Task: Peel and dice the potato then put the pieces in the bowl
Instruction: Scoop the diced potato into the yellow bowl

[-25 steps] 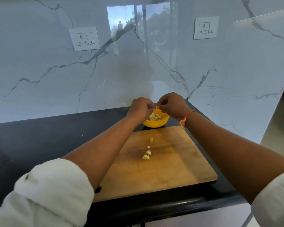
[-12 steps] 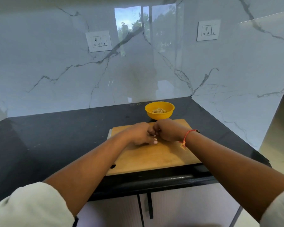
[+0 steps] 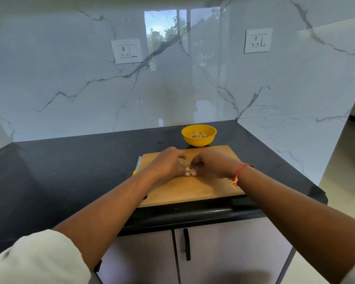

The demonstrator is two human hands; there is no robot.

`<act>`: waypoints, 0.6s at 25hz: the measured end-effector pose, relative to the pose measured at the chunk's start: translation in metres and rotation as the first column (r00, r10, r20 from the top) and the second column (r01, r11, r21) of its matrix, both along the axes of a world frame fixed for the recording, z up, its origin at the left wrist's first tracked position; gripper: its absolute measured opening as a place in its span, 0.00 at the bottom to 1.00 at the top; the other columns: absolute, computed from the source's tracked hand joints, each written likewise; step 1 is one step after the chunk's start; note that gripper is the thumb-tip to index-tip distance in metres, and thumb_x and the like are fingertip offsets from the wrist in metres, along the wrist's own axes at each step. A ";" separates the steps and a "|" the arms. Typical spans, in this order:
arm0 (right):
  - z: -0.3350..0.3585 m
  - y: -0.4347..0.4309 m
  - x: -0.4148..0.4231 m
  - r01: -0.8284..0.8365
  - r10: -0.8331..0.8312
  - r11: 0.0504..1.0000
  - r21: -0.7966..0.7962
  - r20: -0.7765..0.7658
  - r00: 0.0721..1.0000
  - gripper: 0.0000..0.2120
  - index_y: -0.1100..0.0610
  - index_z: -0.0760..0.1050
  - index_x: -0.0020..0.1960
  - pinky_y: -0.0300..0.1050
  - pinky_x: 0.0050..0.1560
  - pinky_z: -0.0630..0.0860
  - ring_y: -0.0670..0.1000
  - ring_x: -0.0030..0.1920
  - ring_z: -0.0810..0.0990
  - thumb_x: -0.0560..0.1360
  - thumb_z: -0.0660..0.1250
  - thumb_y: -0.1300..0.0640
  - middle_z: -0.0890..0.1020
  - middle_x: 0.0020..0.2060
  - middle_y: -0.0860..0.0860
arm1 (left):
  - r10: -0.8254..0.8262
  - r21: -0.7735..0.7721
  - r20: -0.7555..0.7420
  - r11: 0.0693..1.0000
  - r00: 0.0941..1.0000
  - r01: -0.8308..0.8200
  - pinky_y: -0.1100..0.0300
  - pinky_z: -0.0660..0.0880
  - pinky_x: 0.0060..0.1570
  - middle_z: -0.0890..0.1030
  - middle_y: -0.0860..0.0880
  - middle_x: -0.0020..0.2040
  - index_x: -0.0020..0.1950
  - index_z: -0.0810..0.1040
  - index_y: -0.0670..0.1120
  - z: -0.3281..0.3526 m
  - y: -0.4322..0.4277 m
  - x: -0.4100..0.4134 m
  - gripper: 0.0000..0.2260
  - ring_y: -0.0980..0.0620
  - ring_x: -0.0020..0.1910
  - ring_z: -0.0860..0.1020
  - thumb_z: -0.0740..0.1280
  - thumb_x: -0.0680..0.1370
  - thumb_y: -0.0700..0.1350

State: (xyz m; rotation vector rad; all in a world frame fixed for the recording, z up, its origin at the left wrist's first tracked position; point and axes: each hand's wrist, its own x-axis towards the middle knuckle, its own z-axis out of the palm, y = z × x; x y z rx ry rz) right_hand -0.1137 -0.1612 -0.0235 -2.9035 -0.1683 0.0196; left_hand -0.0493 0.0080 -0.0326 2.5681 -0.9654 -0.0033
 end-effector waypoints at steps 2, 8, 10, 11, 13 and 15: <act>0.001 0.004 -0.003 0.023 -0.023 1.000 0.009 -0.020 1.000 0.22 0.55 0.78 0.68 0.46 0.62 0.76 0.53 0.57 0.80 0.77 0.71 0.46 0.83 0.58 0.52 | -0.002 0.089 -0.077 0.996 0.997 0.009 0.55 0.72 0.62 0.74 0.48 0.70 0.73 0.71 0.49 0.003 0.003 0.005 0.29 0.47 0.67 0.74 0.75 0.74 0.50; -0.003 0.014 0.000 0.073 -0.075 0.997 0.038 0.042 0.996 0.18 0.54 0.79 0.67 0.44 0.62 0.75 0.53 0.58 0.80 0.78 0.70 0.52 0.83 0.59 0.53 | -0.049 0.173 -0.071 0.983 0.996 0.061 0.57 0.73 0.61 0.80 0.50 0.64 0.69 0.76 0.51 0.002 0.001 0.016 0.21 0.51 0.61 0.78 0.72 0.76 0.50; -0.006 0.016 0.002 0.100 -0.102 0.994 0.034 0.070 0.992 0.15 0.53 0.81 0.65 0.43 0.61 0.75 0.52 0.57 0.81 0.79 0.69 0.53 0.84 0.57 0.53 | -0.048 0.129 -0.064 0.990 0.997 0.056 0.57 0.74 0.60 0.82 0.51 0.60 0.66 0.79 0.51 0.001 0.001 0.015 0.18 0.53 0.58 0.79 0.73 0.76 0.48; -0.006 0.017 0.003 0.113 -0.115 0.993 0.029 0.081 0.990 0.14 0.53 0.82 0.64 0.43 0.60 0.75 0.53 0.56 0.81 0.79 0.69 0.53 0.84 0.55 0.53 | -0.042 0.100 -0.059 0.994 0.997 0.048 0.57 0.75 0.60 0.83 0.51 0.58 0.64 0.81 0.51 0.000 0.001 0.013 0.17 0.54 0.56 0.79 0.73 0.76 0.48; -0.008 0.020 0.006 0.136 -0.135 0.991 0.004 0.095 0.986 0.13 0.54 0.82 0.62 0.44 0.58 0.76 0.53 0.54 0.81 0.80 0.68 0.52 0.85 0.52 0.53 | -0.026 0.039 -0.050 0.999 0.998 0.028 0.57 0.76 0.59 0.84 0.52 0.54 0.60 0.83 0.50 -0.002 0.000 0.011 0.13 0.55 0.53 0.80 0.74 0.76 0.46; -0.010 0.024 0.008 0.163 -0.159 0.986 -0.034 0.108 0.981 0.13 0.56 0.83 0.60 0.43 0.54 0.76 0.54 0.51 0.82 0.81 0.67 0.51 0.85 0.49 0.54 | 0.011 -0.022 -0.050 1.000 0.999 -0.012 0.56 0.77 0.58 0.85 0.52 0.51 0.57 0.85 0.49 -0.005 -0.002 0.009 0.11 0.55 0.50 0.81 0.75 0.75 0.46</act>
